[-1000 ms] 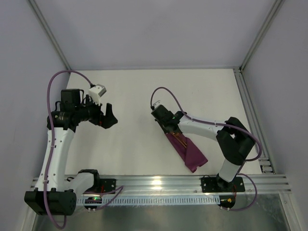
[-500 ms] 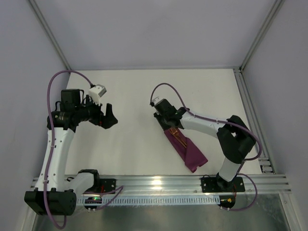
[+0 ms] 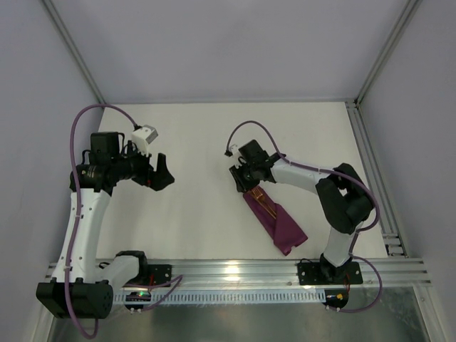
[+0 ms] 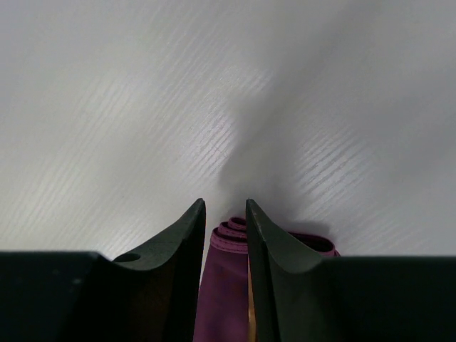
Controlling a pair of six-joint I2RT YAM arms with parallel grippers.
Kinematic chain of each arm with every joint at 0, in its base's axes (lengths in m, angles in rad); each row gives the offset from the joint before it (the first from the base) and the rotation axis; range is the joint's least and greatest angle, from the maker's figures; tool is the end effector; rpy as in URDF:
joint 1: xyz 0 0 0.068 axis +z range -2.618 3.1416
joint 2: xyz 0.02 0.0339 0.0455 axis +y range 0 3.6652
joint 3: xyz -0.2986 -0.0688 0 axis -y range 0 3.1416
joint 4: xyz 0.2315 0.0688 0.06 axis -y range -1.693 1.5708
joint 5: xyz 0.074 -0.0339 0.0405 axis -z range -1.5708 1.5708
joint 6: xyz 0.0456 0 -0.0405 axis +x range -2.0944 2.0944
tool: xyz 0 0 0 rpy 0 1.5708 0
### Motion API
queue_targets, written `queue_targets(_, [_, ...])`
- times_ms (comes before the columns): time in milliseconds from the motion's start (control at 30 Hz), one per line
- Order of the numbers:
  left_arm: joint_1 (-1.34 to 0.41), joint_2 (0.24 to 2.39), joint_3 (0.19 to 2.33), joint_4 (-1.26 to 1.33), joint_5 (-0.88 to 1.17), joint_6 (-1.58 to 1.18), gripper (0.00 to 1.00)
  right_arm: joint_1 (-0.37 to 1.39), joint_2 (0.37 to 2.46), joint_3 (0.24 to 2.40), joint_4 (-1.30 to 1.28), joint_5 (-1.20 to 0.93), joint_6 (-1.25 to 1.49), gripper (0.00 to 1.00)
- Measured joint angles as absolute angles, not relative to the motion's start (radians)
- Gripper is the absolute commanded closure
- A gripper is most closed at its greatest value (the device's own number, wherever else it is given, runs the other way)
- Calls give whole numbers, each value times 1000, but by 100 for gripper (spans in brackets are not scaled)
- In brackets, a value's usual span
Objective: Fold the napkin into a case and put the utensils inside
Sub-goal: Stuff the knife into the folded napkin.
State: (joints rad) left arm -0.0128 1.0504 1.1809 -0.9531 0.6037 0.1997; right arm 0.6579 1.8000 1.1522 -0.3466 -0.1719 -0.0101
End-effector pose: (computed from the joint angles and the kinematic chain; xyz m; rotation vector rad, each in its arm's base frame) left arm 0.1688 -0.0280 0.3804 0.5182 2.2344 -0.6224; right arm 0.2907 0.2345 0.2127 -0.9190 2.4451 0.4597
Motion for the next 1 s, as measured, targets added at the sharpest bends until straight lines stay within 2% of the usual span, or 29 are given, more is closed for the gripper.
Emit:
queue_targets(367, [-13,1052,1181,-953,604,200,1,659,1847,1161,-344,-166,-30,74])
queue_targets(733, [-13,1052,1180,-953,604,200,1,658,1847,1178,-345,-136,-28,74])
queue_targets(1000, [-13,1052,1180,-953,604,200,1,635,1865,1236,-345,-114,-24,80])
